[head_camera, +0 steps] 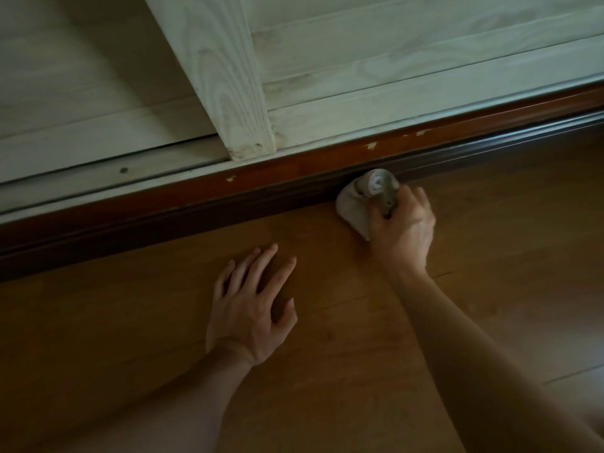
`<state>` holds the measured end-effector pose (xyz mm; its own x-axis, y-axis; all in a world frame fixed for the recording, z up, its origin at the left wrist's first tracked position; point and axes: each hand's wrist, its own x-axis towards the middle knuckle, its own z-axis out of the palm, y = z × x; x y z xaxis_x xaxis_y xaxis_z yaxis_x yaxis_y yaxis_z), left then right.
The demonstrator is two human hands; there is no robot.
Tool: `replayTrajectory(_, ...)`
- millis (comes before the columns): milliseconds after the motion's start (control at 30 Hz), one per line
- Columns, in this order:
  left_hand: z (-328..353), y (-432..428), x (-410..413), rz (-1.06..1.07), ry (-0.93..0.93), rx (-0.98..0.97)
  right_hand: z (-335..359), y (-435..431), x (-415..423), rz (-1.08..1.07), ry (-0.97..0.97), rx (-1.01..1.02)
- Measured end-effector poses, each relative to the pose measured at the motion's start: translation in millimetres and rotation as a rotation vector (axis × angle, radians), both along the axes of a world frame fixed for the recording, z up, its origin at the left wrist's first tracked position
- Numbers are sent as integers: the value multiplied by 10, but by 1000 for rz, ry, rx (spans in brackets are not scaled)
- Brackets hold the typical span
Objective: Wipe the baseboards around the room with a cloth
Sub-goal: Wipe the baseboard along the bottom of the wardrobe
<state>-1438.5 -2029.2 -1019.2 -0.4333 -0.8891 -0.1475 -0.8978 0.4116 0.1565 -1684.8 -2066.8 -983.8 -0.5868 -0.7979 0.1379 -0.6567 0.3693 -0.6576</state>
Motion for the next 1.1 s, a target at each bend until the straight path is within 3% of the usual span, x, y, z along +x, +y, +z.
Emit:
replayTrajectory(100, 4, 1, -5, 9, 0, 3, -12, -4, -76, -78, 1, 18)
replayTrajectory(267, 10, 15, 5, 12, 3, 1, -21, -20, 29, 137, 26, -20)
replayTrajectory(400, 3, 12, -4, 19, -4, -7, -39, -21, 11, 21, 12, -46)
replayTrajectory(533, -6, 22, -5, 24, 7, -10, 1, -5, -31, 125, 17, -15)
replayTrajectory(733, -9, 21, -4, 19, -2, -9, 61, 22, -500, -122, 19, 60)
replayTrajectory(867, -9, 30, 0, 12, -11, -25, 87, 22, -432, 43, 47, 31)
replayTrajectory(1000, -10, 13, -7, 6, -21, -32, 49, 9, -482, -64, 35, 35)
replayTrajectory(1100, -19, 13, -1, 5, -15, -30, 25, 7, -415, -9, 47, 14)
